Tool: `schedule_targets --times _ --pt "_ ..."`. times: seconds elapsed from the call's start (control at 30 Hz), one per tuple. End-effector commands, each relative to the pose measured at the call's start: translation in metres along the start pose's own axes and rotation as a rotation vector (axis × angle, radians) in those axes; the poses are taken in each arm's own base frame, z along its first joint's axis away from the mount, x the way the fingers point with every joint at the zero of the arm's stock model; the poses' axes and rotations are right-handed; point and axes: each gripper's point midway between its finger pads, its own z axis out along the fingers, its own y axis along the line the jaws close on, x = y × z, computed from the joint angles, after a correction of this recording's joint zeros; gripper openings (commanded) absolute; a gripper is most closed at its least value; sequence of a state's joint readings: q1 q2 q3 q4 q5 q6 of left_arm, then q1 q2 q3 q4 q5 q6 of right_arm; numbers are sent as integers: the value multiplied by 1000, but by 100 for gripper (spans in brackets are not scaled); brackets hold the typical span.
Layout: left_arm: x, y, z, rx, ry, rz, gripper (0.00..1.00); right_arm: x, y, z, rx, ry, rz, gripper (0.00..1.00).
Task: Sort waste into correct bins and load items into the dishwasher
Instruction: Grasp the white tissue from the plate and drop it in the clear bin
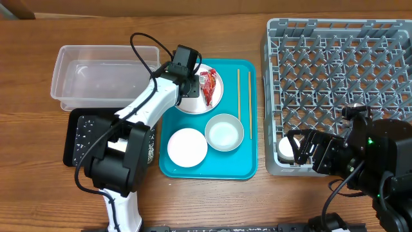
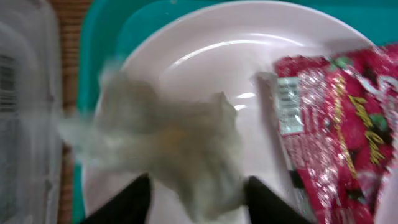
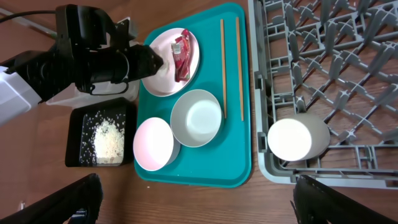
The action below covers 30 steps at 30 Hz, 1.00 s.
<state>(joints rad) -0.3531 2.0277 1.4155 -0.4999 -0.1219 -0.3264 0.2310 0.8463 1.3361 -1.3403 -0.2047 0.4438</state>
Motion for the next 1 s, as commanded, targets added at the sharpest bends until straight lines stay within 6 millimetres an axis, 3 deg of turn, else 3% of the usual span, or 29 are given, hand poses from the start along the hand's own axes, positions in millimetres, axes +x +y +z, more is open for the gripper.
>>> schedule_targets --times 0.0,0.1,0.43,0.5,0.6,0.77,0.8,0.83,0.97 --pt "-1 -18 -3 86 11 22 25 0 1 -2 -1 -3 -12 100" --pt "-4 -25 -21 127 26 22 4 0 1 -2 -1 -3 -12 100" --pt "-50 -9 -140 116 -114 -6 4 1 1 -2 0 -2 -12 100" --pt "-55 12 -155 8 -161 -21 4 1 1 -2 0 -2 -12 100" --pt "-55 53 -160 -162 -178 -97 4 1 0 -2 1 1 -11 100" --pt "-40 111 -145 -296 -96 -258 4 1 0 -2 1 0 -11 100" --pt "-39 116 -139 -286 -84 -290 7 1 0 -2 1 1 -11 100" --pt "-42 112 -132 -237 -76 -303 16 1 0 -2 1 1 -11 100" --pt "-56 54 -121 103 -67 -132 84 1 0 -2 1 1 -11 100"
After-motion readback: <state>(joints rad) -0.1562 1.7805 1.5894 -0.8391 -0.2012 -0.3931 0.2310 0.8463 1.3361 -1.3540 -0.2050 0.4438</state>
